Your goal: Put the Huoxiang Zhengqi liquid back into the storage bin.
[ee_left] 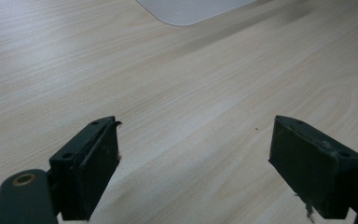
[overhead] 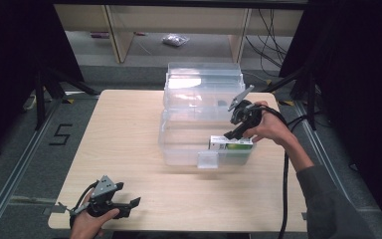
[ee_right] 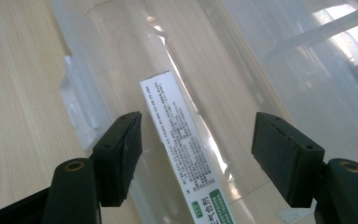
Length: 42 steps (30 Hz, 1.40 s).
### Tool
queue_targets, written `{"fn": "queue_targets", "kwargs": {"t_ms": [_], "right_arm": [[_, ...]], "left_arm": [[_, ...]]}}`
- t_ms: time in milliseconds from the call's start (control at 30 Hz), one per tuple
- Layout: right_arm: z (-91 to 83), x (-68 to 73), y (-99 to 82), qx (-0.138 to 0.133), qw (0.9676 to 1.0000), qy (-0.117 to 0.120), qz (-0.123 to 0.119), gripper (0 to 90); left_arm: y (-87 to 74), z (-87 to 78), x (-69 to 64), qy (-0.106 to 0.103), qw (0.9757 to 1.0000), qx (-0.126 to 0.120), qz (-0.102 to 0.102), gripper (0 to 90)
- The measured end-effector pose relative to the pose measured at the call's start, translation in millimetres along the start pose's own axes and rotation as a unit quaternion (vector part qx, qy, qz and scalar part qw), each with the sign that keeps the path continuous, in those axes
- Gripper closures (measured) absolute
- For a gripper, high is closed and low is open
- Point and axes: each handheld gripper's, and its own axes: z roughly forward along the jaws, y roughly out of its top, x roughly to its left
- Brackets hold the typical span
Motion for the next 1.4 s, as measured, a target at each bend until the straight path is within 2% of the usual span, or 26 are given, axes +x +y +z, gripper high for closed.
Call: {"fn": "queue_targets", "kwargs": {"t_ms": [67, 167, 233, 300, 333, 400, 433, 467, 500, 533, 567, 633, 667, 733, 800, 967, 1000, 1033, 1067, 1133, 1200, 1267, 1300, 1367, 1400], "right_arm": [[-1.3, 2.8, -3.1, -0.013, 0.9997, 0.001, 0.019, 32.7], [-2.8, 5.0, -5.2, -0.016, 0.9995, -0.004, 0.027, 31.1], [-4.7, 6.6, -7.2, -0.024, 0.9990, -0.003, 0.038, 30.8], [-6.3, 7.1, -9.0, -0.035, 0.9986, -0.010, 0.039, 29.7], [-7.9, 8.8, -10.2, -0.036, 0.9980, -0.013, 0.051, 29.5], [-9.3, 9.1, -11.9, -0.052, 0.9973, -0.017, 0.049, 29.5], [-10.1, 10.6, -12.6, -0.058, 0.9965, -0.021, 0.057, 29.5], [-12.1, 12.5, -13.6, -0.059, 0.9952, -0.019, 0.075, 29.4], [-12.9, 11.6, -14.5, -0.070, 0.9951, -0.018, 0.067, 29.2], [-13.8, 13.8, -15.2, -0.074, 0.9940, -0.013, 0.080, 28.9], [-15.2, 15.0, -15.9, -0.070, 0.9935, -0.018, 0.088, 28.3], [-14.9, 15.3, -17.2, -0.083, 0.9930, -0.019, 0.082, 27.7], [-14.5, 17.2, -17.7, -0.089, 0.9918, -0.020, 0.089, 27.4], [-16.3, 19.4, -18.3, -0.085, 0.9917, -0.013, 0.095, 26.7], [-19.4, 23.3, -17.7, -0.084, 0.9898, -0.021, 0.113, 26.4], [-20.7, 25.7, -22.4, -0.118, 0.9861, -0.020, 0.114, 25.7], [-20.6, 24.9, -23.9, -0.123, 0.9864, -0.035, 0.104, 25.5], [-21.2, 24.7, -24.6, -0.117, 0.9872, -0.028, 0.105, 25.1], [-21.4, 26.5, -25.2, -0.115, 0.9863, -0.027, 0.116, 24.9], [-19.4, 27.5, -26.0, -0.124, 0.9849, -0.029, 0.117, 24.7], [-20.2, 28.2, -26.7, -0.119, 0.9854, -0.026, 0.119, 23.9], [-20.9, 29.6, -26.9, -0.124, 0.9839, -0.024, 0.127, 23.7], [-21.6, 29.2, -27.5, -0.129, 0.9836, -0.032, 0.122, 23.6], [-22.6, 30.9, -27.6, -0.131, 0.9826, -0.019, 0.130, 22.9], [-22.6, 32.1, -28.0, -0.135, 0.9816, -0.025, 0.133, 22.8]], "left_arm": [[0.2, -0.2, 0.2, 0.001, 1.0000, 0.002, 0.000, 15.1], [0.3, -0.5, 0.7, 0.002, 1.0000, 0.004, 0.001, 15.1], [0.2, -0.1, 0.1, 0.001, 1.0000, 0.001, 0.000, 15.1], [0.3, -0.2, 0.2, 0.001, 1.0000, 0.002, 0.000, 15.1], [0.3, -0.2, 0.2, 0.001, 1.0000, 0.002, 0.000, 15.1], [0.3, -0.3, 0.3, 0.001, 1.0000, 0.001, 0.000, 15.1], [0.3, -0.3, 0.3, 0.001, 1.0000, 0.002, 0.000, 15.1], [0.2, -0.1, 0.2, 0.001, 1.0000, 0.001, -0.001, 15.1], [0.2, -0.1, 0.3, 0.001, 1.0000, 0.002, 0.000, 15.1], [0.3, -0.1, 0.3, 0.001, 1.0000, 0.003, 0.000, 15.1], [0.2, 0.0, 0.2, 0.001, 1.0000, 0.002, 0.000, 15.1], [0.3, 0.0, 0.1, 0.001, 1.0000, 0.001, -0.001, 15.1], [0.3, -0.2, 0.3, 0.001, 1.0000, 0.002, 0.000, 15.1], [0.3, -0.3, 0.3, 0.001, 1.0000, 0.002, 0.000, 15.1], [0.3, -0.2, 0.3, 0.001, 1.0000, 0.002, 0.000, 15.1], [0.3, -0.5, 0.8, 0.002, 1.0000, 0.003, 0.001, 15.1], [0.3, -0.5, 0.8, 0.003, 1.0000, 0.004, 0.001, 15.1], [0.3, -0.4, 0.7, 0.002, 1.0000, 0.004, 0.002, 15.1], [0.3, -0.2, 0.2, 0.002, 1.0000, 0.001, 0.000, 15.1], [0.4, -0.6, 0.7, 0.003, 1.0000, 0.003, 0.001, 15.1], [0.3, -0.6, 0.8, 0.003, 1.0000, 0.003, 0.001, 15.1], [0.4, -0.7, 0.7, 0.003, 1.0000, 0.003, 0.002, 15.1], [0.5, -0.6, 0.6, 0.002, 1.0000, 0.003, 0.002, 15.1], [0.4, -0.6, 0.6, 0.003, 1.0000, 0.003, 0.002, 15.1], [0.4, -0.6, 0.6, 0.002, 1.0000, 0.003, 0.002, 15.1]]}}
